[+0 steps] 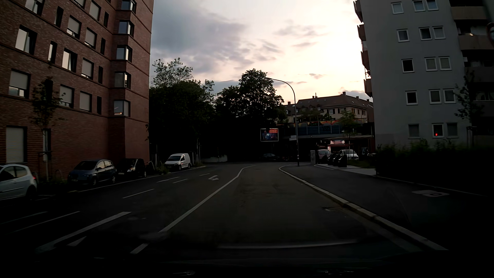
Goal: Follow the waypoints while adhering to traffic rules and regulations
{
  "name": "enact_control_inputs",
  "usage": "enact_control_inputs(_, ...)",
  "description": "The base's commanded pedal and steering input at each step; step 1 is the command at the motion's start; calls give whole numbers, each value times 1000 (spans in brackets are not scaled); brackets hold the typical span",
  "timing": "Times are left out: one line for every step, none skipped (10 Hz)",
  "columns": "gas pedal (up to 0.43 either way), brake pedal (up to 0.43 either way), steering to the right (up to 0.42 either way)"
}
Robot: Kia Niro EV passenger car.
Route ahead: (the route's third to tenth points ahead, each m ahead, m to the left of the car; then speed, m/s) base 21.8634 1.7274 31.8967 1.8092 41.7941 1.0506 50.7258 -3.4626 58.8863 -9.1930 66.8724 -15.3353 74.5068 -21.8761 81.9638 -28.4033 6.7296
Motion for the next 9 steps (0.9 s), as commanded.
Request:
enact_control_inputs(0,0,5)
enact_control_inputs(0,0,5)
enact_control_inputs(0,0,5)
enact_control_inputs(0,0,5)
enact_control_inputs(0,0,3)
enact_control_inputs(0,0,0)
enact_control_inputs(0,0,0)
enact_control_inputs(0,0,0)
enact_control_inputs(0,0,0)
